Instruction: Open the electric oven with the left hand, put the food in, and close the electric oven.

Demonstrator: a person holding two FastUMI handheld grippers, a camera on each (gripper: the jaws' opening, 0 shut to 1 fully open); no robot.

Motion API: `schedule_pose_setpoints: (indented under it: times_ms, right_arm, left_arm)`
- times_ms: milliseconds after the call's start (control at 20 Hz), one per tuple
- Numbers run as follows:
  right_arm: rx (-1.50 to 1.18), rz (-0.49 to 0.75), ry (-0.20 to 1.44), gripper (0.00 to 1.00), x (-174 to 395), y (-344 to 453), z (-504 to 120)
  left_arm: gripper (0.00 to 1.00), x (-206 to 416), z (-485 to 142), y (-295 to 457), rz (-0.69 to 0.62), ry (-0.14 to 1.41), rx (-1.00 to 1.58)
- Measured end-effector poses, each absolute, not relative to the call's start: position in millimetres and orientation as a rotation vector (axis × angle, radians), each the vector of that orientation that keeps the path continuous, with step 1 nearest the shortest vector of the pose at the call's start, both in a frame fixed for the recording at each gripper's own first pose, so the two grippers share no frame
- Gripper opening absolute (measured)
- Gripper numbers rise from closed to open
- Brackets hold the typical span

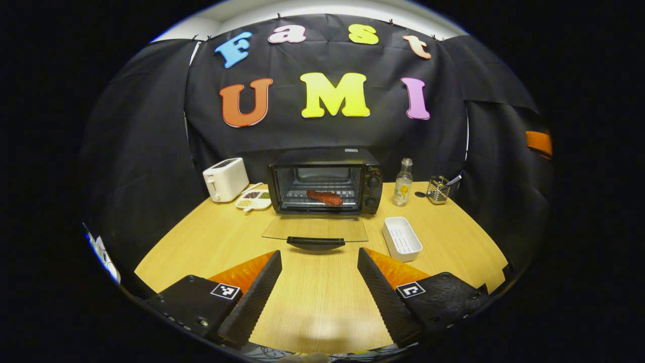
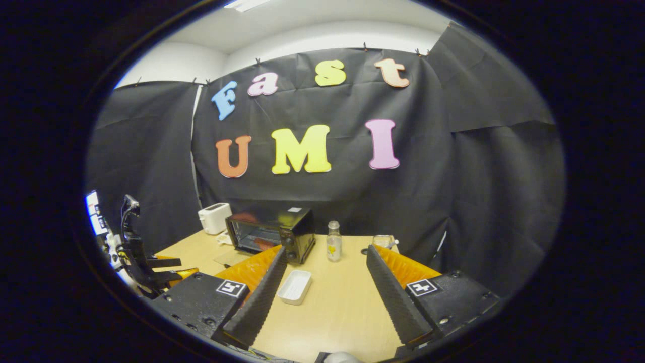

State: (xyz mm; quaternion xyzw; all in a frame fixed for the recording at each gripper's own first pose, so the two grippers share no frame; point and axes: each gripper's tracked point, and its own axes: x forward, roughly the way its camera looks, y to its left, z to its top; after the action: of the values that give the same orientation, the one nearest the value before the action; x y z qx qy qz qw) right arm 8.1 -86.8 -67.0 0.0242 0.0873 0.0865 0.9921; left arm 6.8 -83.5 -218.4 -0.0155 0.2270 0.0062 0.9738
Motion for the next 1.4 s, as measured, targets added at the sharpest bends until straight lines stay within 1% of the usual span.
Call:
schedule_pose_setpoints:
  times_ms: [50, 100, 350, 500, 700, 950, 1250, 1300, 1350, 1400]
  right_arm:
    - [0.049, 0.155, 0.182, 0.96, 10.1, -87.6, -67.5]
    - [0.043, 0.125, 0.192, 1.00, 14.3, -89.6, -67.2]
    - [-0.010, -0.007, 0.212, 1.00, 31.7, -76.5, -53.1]
    - [-0.019, -0.046, 0.222, 1.00, 36.5, -56.8, -46.3]
    - [-0.041, -0.074, 0.229, 1.00, 36.4, -43.6, -40.0]
    - [-0.061, -0.104, 0.230, 1.00, 39.1, -49.4, -33.9]
    - [-0.026, -0.096, 0.236, 1.00, 43.3, -47.1, -40.1]
    - [-0.017, -0.093, 0.241, 1.00, 43.6, -45.4, -42.9]
    - [-0.012, -0.092, 0.245, 1.00, 42.9, -45.2, -44.6]
    - [-0.012, -0.093, 0.248, 1.00, 41.9, -45.3, -45.6]
  left_arm:
    - [0.97, 17.1, -229.3, -82.6, 0.000, 0.473, -0.031]
    - [0.97, 27.6, -240.0, -81.8, -0.011, 0.487, -0.034]
    - [0.97, 86.2, -287.4, -73.6, -0.081, 0.524, -0.047]
    - [0.97, 111.7, -317.9, -72.6, -0.110, 0.561, -0.051]
    - [0.97, 128.2, -345.4, -74.5, -0.134, 0.596, -0.018]
    - [0.97, 146.0, -348.4, -68.1, -0.109, 0.577, -0.006]
    - [0.97, 157.4, -339.5, -61.4, -0.099, 0.565, 0.008]
    - [1.00, 153.4, -340.0, -66.2, -0.111, 0.571, -0.009]
    - [0.96, 150.7, -338.7, -71.4, -0.123, 0.566, -0.005]
    - [0.96, 148.7, -339.0, -73.1, -0.129, 0.556, 0.014]
